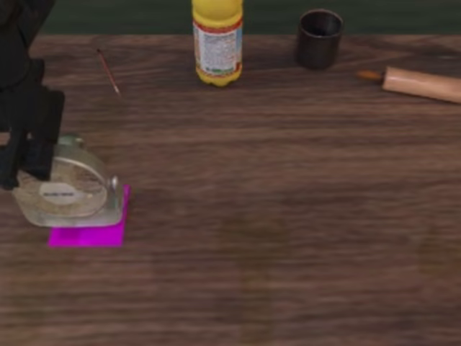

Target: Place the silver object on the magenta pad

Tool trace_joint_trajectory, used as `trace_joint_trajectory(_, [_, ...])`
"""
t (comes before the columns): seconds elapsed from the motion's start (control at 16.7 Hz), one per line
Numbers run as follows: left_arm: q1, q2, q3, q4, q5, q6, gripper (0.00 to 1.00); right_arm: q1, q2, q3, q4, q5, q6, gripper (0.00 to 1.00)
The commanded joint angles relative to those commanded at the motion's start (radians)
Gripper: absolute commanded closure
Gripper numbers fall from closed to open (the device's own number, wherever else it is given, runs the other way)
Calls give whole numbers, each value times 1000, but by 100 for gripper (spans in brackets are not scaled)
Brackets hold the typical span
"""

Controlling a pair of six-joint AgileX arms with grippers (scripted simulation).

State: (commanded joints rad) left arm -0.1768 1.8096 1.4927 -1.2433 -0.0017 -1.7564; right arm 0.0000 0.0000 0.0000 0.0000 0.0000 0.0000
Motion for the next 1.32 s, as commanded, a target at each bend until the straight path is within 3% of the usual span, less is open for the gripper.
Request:
trace_joint_trajectory(0.18, [0, 0, -2, 2, 0, 0, 100, 0, 0, 0, 0, 0, 0, 0])
trace_joint_trajectory(0.96, [0, 0, -2, 2, 0, 0, 2, 0, 0, 0, 0, 0, 0, 0])
trace_joint_trajectory(1.32, [0, 0, -2, 2, 0, 0, 0, 0, 0, 0, 0, 0, 0, 0])
